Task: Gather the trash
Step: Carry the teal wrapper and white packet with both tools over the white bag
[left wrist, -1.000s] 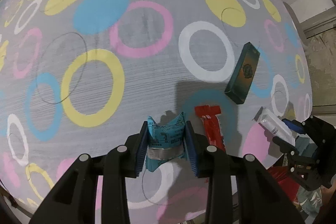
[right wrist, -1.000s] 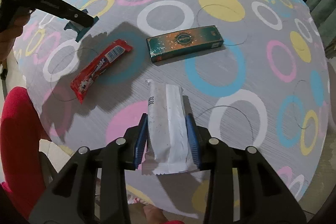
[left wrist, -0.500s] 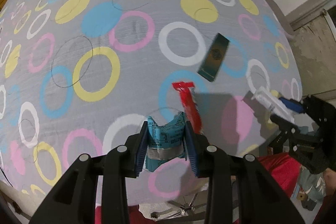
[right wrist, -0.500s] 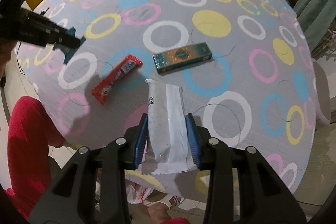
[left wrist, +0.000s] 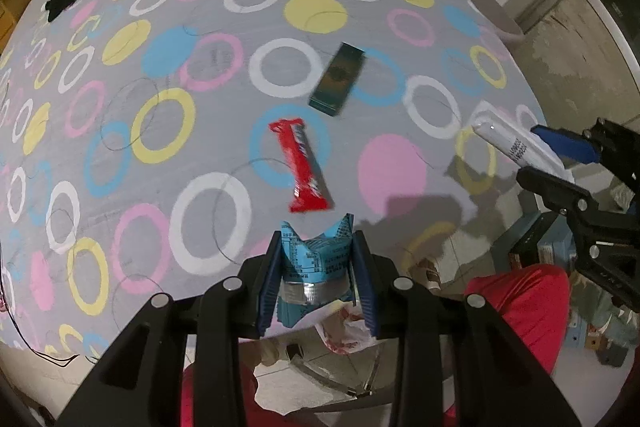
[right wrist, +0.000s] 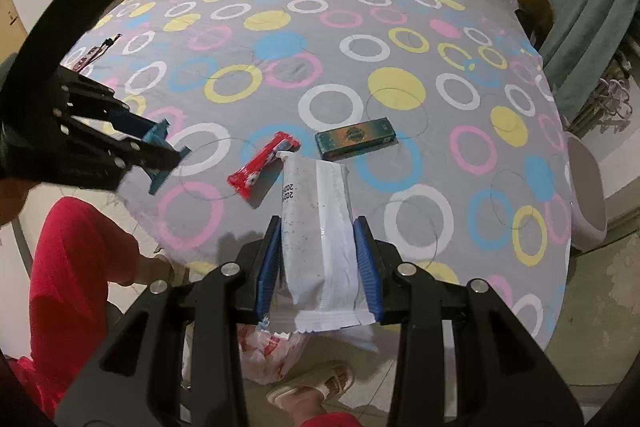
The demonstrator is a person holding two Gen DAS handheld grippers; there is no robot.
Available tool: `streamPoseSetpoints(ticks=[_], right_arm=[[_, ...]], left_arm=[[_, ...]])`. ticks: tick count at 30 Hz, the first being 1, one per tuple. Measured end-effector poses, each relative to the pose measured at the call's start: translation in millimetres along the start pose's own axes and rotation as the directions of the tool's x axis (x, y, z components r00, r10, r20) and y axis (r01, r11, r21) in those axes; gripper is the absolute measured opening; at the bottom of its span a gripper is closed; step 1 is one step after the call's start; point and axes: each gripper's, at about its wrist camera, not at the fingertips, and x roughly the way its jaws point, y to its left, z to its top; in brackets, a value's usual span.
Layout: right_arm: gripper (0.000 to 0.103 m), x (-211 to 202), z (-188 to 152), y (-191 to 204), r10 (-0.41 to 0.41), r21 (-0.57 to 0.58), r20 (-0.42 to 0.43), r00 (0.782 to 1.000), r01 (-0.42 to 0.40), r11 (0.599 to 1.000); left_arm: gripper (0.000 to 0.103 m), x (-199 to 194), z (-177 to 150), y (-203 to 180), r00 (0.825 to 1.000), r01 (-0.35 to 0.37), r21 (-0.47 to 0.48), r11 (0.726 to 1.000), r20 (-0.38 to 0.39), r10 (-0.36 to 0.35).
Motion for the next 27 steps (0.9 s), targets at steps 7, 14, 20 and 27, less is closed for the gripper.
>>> streamPoseSetpoints(ticks=[7,14,20,27], right_arm=[[0.036,-20,-35,23,-0.007,0.006,-0.005,1.000,0.007,1.000],[0.036,-32,-68,52,0.000,0.007,-0.016,1.000,0.000,1.000],[0.036,-38,-91,75,0.012,0.004,-0.028,1.000,-0.012,1.000],[0.036,-36,-110,90,0.029,0.010,-0.041,0.999,-0.028,1.000]], left_arm=[[0.034,0,-44,-27,1.000,0.022,0.024,0.999,-0.005,-0.022],[0.034,2,-91,-46,1.000,0.018,0.042,0.999,-0.011,-0.018],[0.034,7,-122,-56,1.000,0.022,0.053,0.998,-0.022,-0.020],[0.034,22,-146,-66,0.999,0.017,0.065,0.998,-0.042,-0.014]])
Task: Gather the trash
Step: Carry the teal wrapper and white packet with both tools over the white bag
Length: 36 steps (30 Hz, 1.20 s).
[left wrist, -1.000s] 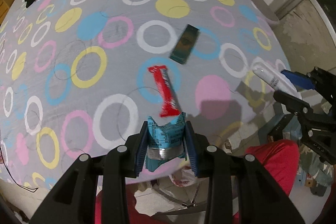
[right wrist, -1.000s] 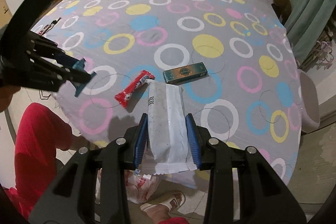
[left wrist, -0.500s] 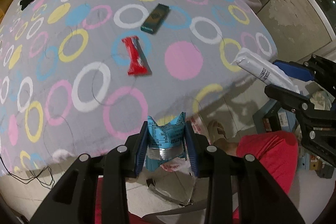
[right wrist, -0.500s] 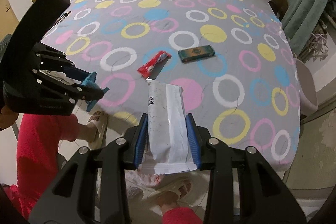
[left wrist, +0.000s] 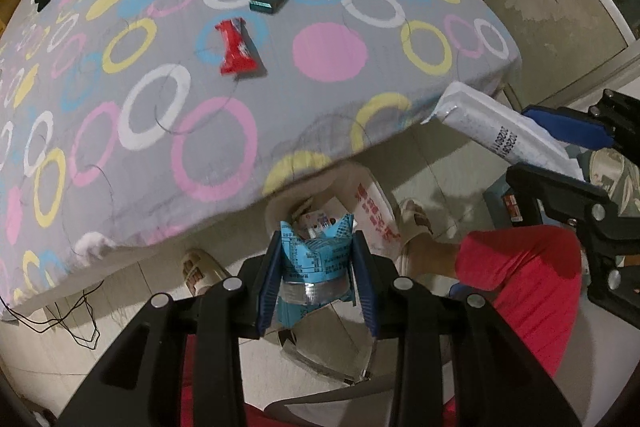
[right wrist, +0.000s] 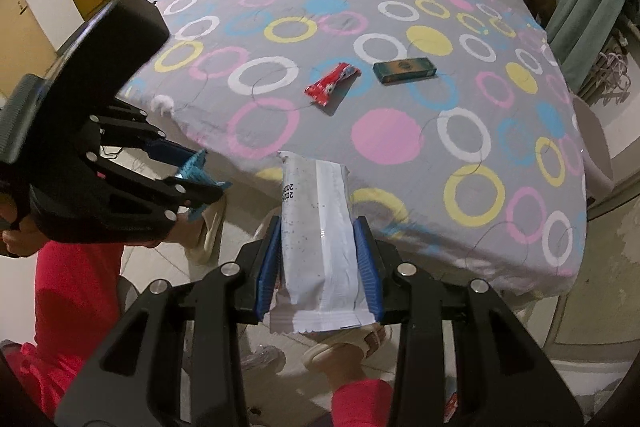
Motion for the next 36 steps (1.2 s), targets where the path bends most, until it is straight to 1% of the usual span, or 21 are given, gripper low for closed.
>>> streamPoseSetpoints(ticks=[4,9,14,17,20,28,36], right_arm=[[0.036,8,-11,4,0.006,0.007,-0.019,1.000,-0.006,1.000],[0.036,22,-21,6,0.007,0.013,-0.041,0.999,-0.007,1.000],[0.036,42,-32,6,0.011,0.025,-0.063,0.998,-0.009,1.000],[0.036,55,-40,5,0.021,0.041,-0.076,0.997,-0.018,0.999],[0.036,70,-48,5,0.022,0.051,-0.093,0.995,-0.018,0.999],[0.036,113,-68,3,0.026,0.073,-0.136,0.990,-0.016,0.997],[0.036,155,-80,-6,0.053,0.125,-0.176,0.983,-0.032,0.992]], left_arm=[[0.034,16,-10,-7,1.000,0.002,0.010,1.000,-0.015,-0.002],[0.034,40,-15,-15,0.999,0.015,0.010,1.000,-0.040,-0.014],[0.034,65,-21,-20,0.998,-0.004,0.025,1.000,-0.057,0.006],[0.034,84,-26,-22,0.997,0.004,0.031,1.000,-0.079,-0.002],[0.034,103,-29,-23,0.995,-0.013,0.057,0.998,-0.100,0.019],[0.034,151,-37,-19,0.985,0.031,0.063,0.998,-0.170,-0.019],[0.034,193,-38,-20,0.976,0.044,0.060,0.997,-0.216,-0.030]])
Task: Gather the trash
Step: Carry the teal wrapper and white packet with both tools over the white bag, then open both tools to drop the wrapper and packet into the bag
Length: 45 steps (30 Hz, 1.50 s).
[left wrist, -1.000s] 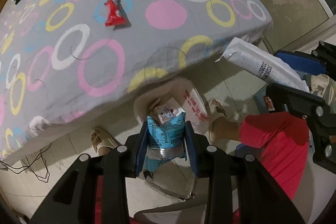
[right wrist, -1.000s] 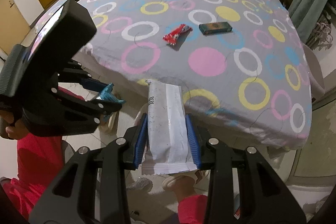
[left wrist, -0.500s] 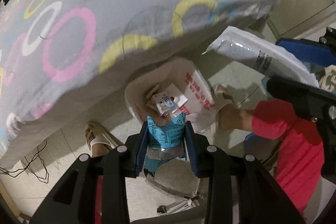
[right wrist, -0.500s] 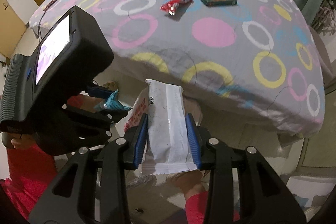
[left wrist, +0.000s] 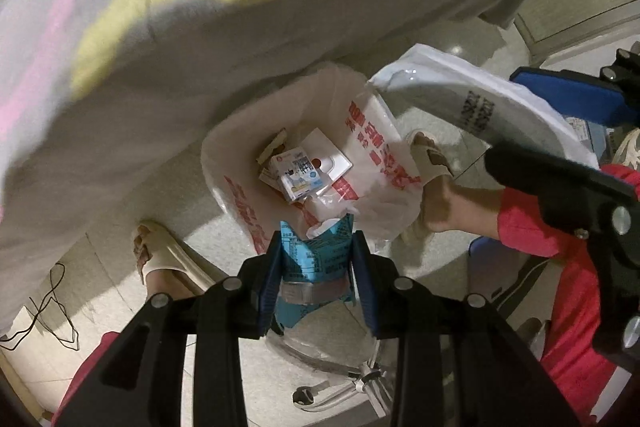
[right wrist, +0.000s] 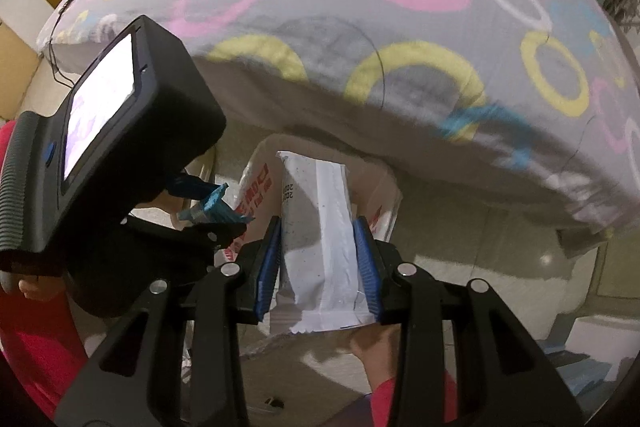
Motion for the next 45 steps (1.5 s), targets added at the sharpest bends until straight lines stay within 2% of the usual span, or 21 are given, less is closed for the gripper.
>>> streamPoseSetpoints(ticks=[18,24,36,45], right_arm=[[0.036,101,-8,-32,0.054,0.128,-0.120,0.991,-0.038,0.991],[0.036,131,-10,-38,0.071,0.166,-0.148,0.986,-0.046,0.985],[0.036,183,-16,-52,0.118,0.234,-0.204,0.972,-0.069,0.970],[0.036,194,-14,-57,0.153,0.269,-0.221,0.963,-0.091,0.959]], left_arm=[[0.034,86,7,3,0.988,-0.005,0.045,0.999,-0.152,0.012],[0.034,108,11,1,0.985,0.000,0.054,0.999,-0.173,0.010],[0.034,139,19,10,0.975,0.040,-0.014,0.999,-0.218,-0.042],[0.034,151,22,15,0.971,0.040,-0.040,0.998,-0.235,-0.049]])
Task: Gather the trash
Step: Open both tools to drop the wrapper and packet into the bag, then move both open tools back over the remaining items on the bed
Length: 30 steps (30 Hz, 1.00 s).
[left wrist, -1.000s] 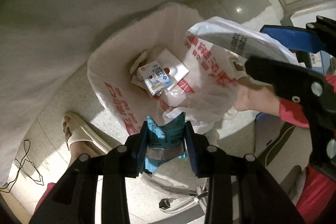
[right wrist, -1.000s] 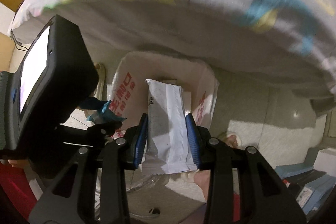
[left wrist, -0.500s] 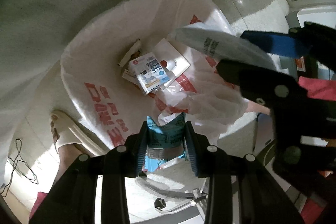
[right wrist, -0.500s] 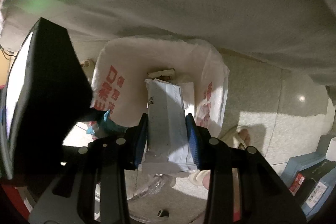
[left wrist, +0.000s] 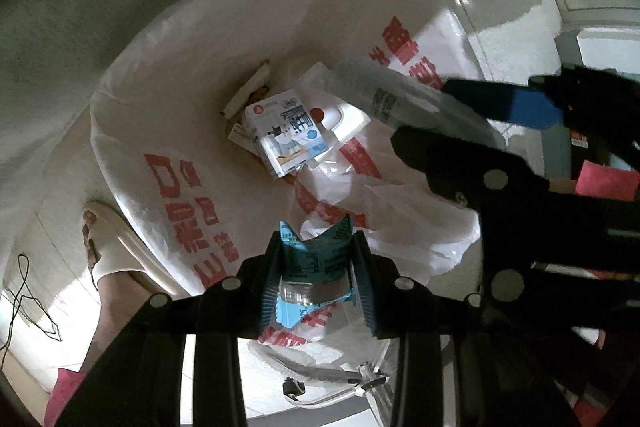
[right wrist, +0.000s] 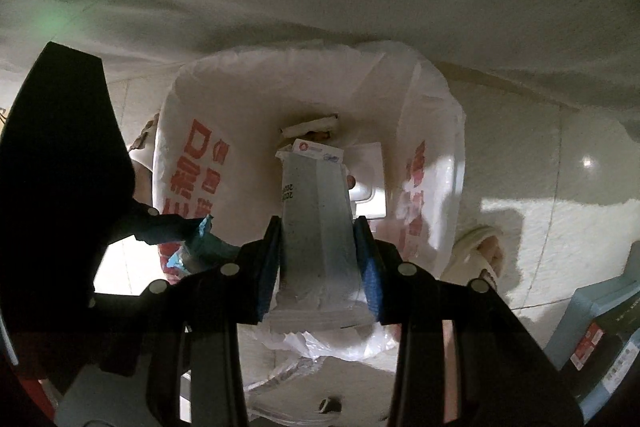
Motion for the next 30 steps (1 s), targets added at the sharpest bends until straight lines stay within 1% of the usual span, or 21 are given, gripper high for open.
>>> streamPoseSetpoints(ticks=[1,2,3,4,6,7,8,9,13,14,16,18,19,20,22,23,27,29,30], right_arm=[[0.036,1,1,-1,0.015,0.013,-0.004,1.000,-0.015,1.000],[0.036,1,1,-1,0.017,0.017,-0.005,1.000,-0.017,1.000],[0.036,1,2,0,0.011,0.015,-0.003,1.000,-0.010,1.000],[0.036,2,3,1,0.006,0.014,-0.002,1.000,-0.006,1.000],[0.038,2,5,1,0.015,0.022,-0.003,1.000,-0.015,1.000],[0.040,2,6,2,0.017,0.025,-0.003,1.000,-0.017,1.000],[0.049,1,6,2,0.013,0.028,0.002,1.000,-0.013,1.000],[0.055,2,7,3,0.012,0.030,0.009,1.000,-0.012,0.999],[0.056,-6,6,4,0.005,0.021,0.028,1.000,-0.005,1.000],[0.057,-10,5,5,0.002,0.022,0.032,0.999,-0.003,1.000],[0.064,-20,2,5,-0.002,0.021,0.051,0.999,0.001,1.000],[0.072,-33,-2,9,-0.026,0.009,0.077,0.997,0.026,1.000],[0.075,-41,-5,13,-0.034,-0.002,0.095,0.995,0.034,0.999],[0.077,-49,-7,15,-0.040,-0.011,0.113,0.993,0.041,0.999],[0.082,-71,-13,21,-0.058,-0.004,0.161,0.985,0.059,0.998],[0.085,-79,-16,23,-0.059,0.003,0.172,0.983,0.060,0.998],[0.086,-122,-32,33,-0.060,0.028,0.232,0.971,0.055,0.998],[0.086,-146,-43,37,-0.057,0.013,0.266,0.962,0.056,0.998],[0.086,-160,-49,41,-0.066,0.002,0.287,0.956,0.069,0.998]], left_arm=[[0.035,1,0,1,1.000,0.006,-0.003,1.000,-0.003,-0.006],[0.038,1,1,2,1.000,0.011,-0.005,1.000,-0.006,-0.011],[0.045,2,2,3,1.000,0.005,-0.010,1.000,-0.009,-0.005],[0.049,2,2,4,1.000,-0.001,-0.017,1.000,-0.008,0.001],[0.056,2,2,7,1.000,0.009,-0.034,0.999,-0.005,-0.009],[0.060,1,2,9,1.000,0.002,-0.047,0.999,-0.004,-0.002],[0.060,0,2,10,1.000,-0.007,-0.053,0.999,0.001,0.007],[0.061,-2,1,11,1.000,-0.025,-0.055,0.998,0.007,0.025],[0.066,-8,-4,15,0.997,-0.068,-0.080,0.994,0.018,0.070],[0.066,-11,-7,16,0.997,-0.068,-0.089,0.994,0.017,0.070],[0.066,-19,-12,16,0.997,-0.068,-0.109,0.992,0.016,0.071],[0.066,-28,-16,15,0.996,-0.084,-0.122,0.989,0.033,0.089],[0.066,-37,-20,13,0.993,-0.100,-0.129,0.987,0.047,0.106],[0.066,-43,-23,13,0.993,-0.100,-0.129,0.987,0.055,0.108],[0.066,-60,-33,8,0.988,-0.110,-0.137,0.984,0.091,0.123],[0.066,-67,-38,7,0.986,-0.115,-0.145,0.983,0.107,0.131],[0.068,-104,-59,0,0.977,-0.105,-0.189,0.976,0.162,0.136],[0.068,-122,-69,-3,0.972,-0.112,-0.187,0.976,0.183,0.146],[0.068,-133,-76,-5,0.968,-0.121,-0.185,0.975,0.197,0.157]])
